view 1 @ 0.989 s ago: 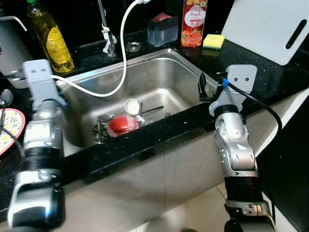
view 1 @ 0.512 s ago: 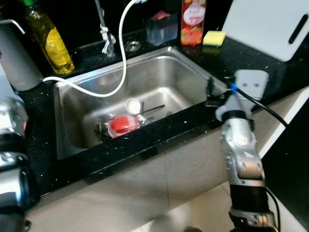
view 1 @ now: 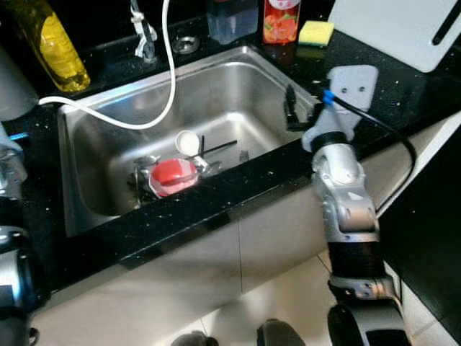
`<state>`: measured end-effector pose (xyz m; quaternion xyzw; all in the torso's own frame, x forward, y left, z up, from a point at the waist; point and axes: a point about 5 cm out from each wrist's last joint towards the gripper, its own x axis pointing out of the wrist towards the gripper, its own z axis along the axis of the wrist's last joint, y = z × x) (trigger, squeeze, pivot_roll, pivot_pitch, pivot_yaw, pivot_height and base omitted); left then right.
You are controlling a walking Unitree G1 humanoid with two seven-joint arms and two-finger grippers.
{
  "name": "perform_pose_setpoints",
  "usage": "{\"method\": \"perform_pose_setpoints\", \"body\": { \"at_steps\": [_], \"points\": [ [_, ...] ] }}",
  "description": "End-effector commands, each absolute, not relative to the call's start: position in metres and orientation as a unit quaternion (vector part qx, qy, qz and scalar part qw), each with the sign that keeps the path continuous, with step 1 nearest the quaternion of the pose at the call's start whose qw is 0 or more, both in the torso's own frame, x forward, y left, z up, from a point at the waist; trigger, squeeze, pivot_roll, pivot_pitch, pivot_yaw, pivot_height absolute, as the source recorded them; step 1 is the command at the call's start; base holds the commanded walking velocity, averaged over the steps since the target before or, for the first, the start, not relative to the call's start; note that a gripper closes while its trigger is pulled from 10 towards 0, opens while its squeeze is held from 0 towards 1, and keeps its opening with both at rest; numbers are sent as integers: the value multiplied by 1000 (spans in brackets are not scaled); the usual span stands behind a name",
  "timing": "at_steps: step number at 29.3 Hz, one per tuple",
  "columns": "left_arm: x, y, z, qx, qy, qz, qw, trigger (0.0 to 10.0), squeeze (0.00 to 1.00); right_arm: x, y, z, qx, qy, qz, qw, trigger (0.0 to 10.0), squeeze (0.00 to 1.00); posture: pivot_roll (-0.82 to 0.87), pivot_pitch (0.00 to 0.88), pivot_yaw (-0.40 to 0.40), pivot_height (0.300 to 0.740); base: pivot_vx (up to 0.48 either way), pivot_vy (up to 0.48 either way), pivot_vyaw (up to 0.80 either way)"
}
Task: Kitchen organization
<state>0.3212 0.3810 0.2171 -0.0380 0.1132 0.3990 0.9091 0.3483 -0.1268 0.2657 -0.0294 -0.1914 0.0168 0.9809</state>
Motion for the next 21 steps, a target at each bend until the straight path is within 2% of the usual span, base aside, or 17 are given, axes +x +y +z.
{"method": "perform_pose_setpoints", "body": {
  "at_steps": [1,7,11,14,19,20,21],
  "points": [
    [303,402,223,-36,113,434,893,10000,0,351,-114,268,-16,-193,40,980,10000,0,60,184,75,740,0,0,0],
    [282,417,221,-47,113,462,879,10000,0,353,-98,273,-5,-202,70,977,10000,0,79,192,54,740,0,0,0],
    [277,415,213,-67,127,453,880,10000,0,352,-95,272,-6,-200,81,976,10000,0,80,198,50,740,0,0,0],
    [268,413,203,-46,148,458,875,10000,0,352,-97,269,-8,-196,78,977,10000,0,76,204,51,740,0,0,0],
    [266,409,195,-83,156,448,876,10000,0,353,-99,267,-7,-193,73,978,10000,0,71,196,55,740,0,0,0],
    [266,406,191,-110,159,440,877,7294,0,353,-99,266,-7,-193,73,978,10000,0,70,192,56,740,0,0,0],
    [266,402,187,-137,162,433,876,7294,0,352,-99,265,-7,-193,73,978,10000,0,70,191,56,740,0,0,0]
  ]
}}
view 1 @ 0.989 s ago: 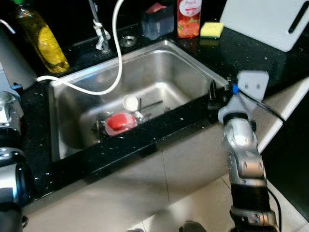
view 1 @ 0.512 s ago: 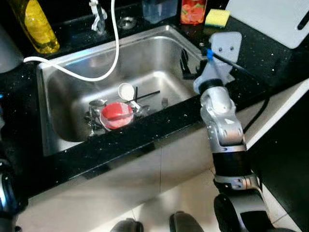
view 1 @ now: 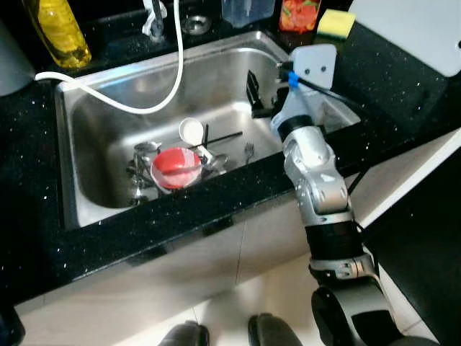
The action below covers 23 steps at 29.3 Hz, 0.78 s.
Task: Kitchen organization
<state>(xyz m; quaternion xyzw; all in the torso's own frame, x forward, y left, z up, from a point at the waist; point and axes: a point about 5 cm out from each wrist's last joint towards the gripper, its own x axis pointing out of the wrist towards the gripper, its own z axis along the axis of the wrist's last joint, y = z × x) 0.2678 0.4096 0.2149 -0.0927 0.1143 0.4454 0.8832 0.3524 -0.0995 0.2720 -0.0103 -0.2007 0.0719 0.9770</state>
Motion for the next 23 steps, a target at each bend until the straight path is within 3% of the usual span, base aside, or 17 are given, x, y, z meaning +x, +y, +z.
{"method": "perform_pose_setpoints", "body": {
  "at_steps": [1,3,4,5,6,7,13,23],
  "points": [
    [266,402,187,-137,162,433,876,7294,0,352,-99,265,-7,-193,73,978,10000,0,70,191,56,740,0,0,0],
    [264,396,181,-161,164,436,870,6157,0,351,-99,265,-7,-194,72,978,10000,0,68,180,57,740,0,0,0],
    [263,395,180,-153,162,442,869,6157,0,351,-100,264,-8,-194,72,978,10000,0,68,178,57,740,0,0,0],
    [262,397,184,-113,150,455,870,8314,0,352,-100,264,-8,-194,71,978,10000,0,65,174,55,740,0,0,0],
    [261,399,191,-65,132,465,873,8314,0,352,-101,264,-8,-195,70,978,10000,0,64,171,55,740,0,0,0],
    [260,400,207,-18,88,474,876,10000,0,353,-102,265,-9,-196,67,978,10000,0,65,160,52,740,0,0,0],
    [263,395,247,21,-18,454,890,10000,0,355,-106,266,-10,-197,63,978,10000,0,75,139,48,740,0,0,0],
    [241,396,231,-62,1,473,879,10000,0,356,-108,263,-11,-200,61,978,10000,0,85,87,40,740,0,0,0]
  ]
}}
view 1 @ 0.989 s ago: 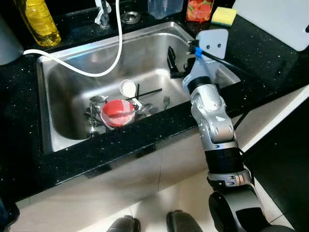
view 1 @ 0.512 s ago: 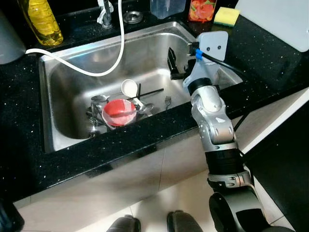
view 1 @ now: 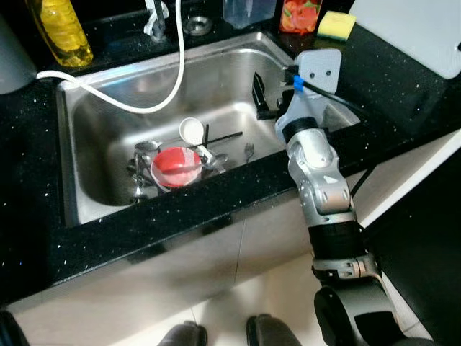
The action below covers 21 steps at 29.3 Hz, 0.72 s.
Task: Kitchen organization
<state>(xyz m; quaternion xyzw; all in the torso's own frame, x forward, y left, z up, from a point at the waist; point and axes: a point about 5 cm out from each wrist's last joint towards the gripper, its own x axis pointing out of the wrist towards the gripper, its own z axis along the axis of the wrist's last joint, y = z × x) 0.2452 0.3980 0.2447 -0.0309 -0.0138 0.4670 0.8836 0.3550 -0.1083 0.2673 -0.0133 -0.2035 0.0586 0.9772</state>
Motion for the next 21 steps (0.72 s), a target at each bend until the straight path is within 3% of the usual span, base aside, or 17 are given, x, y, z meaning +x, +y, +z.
{"method": "perform_pose_setpoints", "body": {
  "at_steps": [1,7,14,15,16,17,19,20,21],
  "points": [
    [239,395,229,-75,4,476,876,10000,0,356,-109,263,-11,-200,60,978,10000,0,85,87,40,740,0,0,0],
    [230,397,204,-107,75,512,849,10000,0,358,-112,262,-13,-199,55,978,10000,0,95,74,34,740,0,0,0],
    [232,397,164,-204,171,476,838,9686,0,355,-117,261,-16,-201,48,978,10000,0,74,82,44,740,0,0,0],
    [233,397,163,-206,176,469,840,6314,0,355,-118,261,-16,-201,46,978,10000,0,74,89,46,740,0,0,0],
    [233,397,163,-206,176,469,840,6314,0,355,-118,261,-16,-201,46,978,10000,0,74,89,46,740,0,0,0],
    [233,396,162,-208,183,463,842,1843,0,355,-118,261,-16,-201,44,979,10000,0,74,91,47,740,0,0,0],
    [233,395,161,-213,188,456,843,1843,0,355,-119,261,-16,-201,43,979,10000,0,75,97,48,740,0,0,0],
    [233,393,160,-216,195,449,845,0,0,355,-120,261,-16,-201,41,979,10000,0,76,95,50,740,0,0,0],
    [233,393,160,-216,195,449,845,0,0,355,-120,261,-16,-201,41,979,10000,0,76,95,50,740,0,0,0]
  ]
}}
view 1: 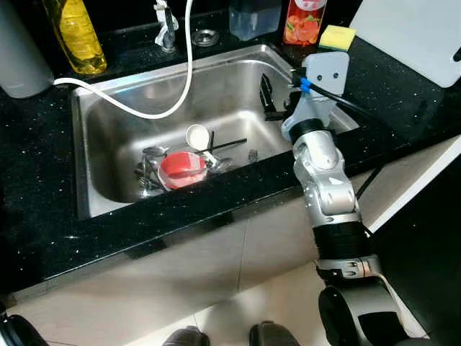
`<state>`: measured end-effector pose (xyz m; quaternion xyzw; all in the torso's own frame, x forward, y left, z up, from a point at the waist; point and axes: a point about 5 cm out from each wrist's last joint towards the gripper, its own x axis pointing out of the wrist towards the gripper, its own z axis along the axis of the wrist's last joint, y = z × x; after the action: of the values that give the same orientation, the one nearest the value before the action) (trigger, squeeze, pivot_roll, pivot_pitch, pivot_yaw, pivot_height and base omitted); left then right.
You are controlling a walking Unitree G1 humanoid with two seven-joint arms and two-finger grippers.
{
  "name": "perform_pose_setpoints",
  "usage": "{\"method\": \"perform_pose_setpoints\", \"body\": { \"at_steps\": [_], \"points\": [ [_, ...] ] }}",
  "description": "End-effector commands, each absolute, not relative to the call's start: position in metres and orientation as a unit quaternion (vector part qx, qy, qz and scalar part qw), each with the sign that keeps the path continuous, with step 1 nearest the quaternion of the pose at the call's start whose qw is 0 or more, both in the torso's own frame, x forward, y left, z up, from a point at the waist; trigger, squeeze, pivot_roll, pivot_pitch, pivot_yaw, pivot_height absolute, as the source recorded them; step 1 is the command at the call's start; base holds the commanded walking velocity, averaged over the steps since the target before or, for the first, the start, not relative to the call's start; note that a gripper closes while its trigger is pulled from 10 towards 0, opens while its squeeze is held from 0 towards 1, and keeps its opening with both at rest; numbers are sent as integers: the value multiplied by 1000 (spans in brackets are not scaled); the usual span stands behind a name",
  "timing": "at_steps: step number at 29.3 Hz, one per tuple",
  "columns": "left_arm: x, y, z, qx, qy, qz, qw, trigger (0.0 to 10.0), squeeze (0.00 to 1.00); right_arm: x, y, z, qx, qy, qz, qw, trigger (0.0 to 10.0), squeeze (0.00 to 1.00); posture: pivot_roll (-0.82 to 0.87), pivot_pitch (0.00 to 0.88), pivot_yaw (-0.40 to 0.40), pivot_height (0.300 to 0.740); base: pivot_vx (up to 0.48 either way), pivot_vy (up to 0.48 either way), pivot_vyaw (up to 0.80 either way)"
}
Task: Kitchen organization
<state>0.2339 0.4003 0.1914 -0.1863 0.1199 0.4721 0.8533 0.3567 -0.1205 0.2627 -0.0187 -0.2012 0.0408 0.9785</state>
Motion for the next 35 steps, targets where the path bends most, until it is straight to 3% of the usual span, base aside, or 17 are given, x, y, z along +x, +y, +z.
{"method": "perform_pose_setpoints", "body": {
  "at_steps": [1,13,18,23,24,27,28,29,35],
  "points": [
    [233,392,159,-218,201,445,845,0,0,356,-120,261,-16,-200,41,979,10000,0,77,96,50,740,0,0,0],
    [228,392,155,-237,197,448,839,0,0,355,-111,258,-8,-197,55,979,10000,0,93,83,39,740,0,0,0],
    [236,390,172,-224,133,424,867,0,0,353,-110,254,-7,-193,57,980,10000,0,91,54,33,740,0,0,0],
    [255,374,213,-168,17,345,923,0,0,355,-110,253,-9,-192,60,980,10000,0,94,26,22,740,0,0,0],
    [260,365,226,-136,-12,322,937,10000,0,355,-109,253,-8,-193,61,979,10000,0,96,16,22,740,0,0,0],
    [267,351,241,-90,-44,290,952,10000,0,357,-108,254,-8,-194,64,979,10000,0,99,0,15,740,0,0,0],
    [270,341,247,-68,-55,274,958,10000,329,357,-107,254,-7,-195,65,979,10000,0,97,0,14,740,0,0,0],
    [275,330,254,-54,-68,256,963,10000,1000,358,-107,254,-6,-196,66,978,10000,0,97,0,13,740,0,0,0],
    [279,331,256,-48,-76,278,956,10000,1000,357,-106,256,-6,-198,67,978,10000,0,86,0,7,740,0,0,0]
  ]
}}
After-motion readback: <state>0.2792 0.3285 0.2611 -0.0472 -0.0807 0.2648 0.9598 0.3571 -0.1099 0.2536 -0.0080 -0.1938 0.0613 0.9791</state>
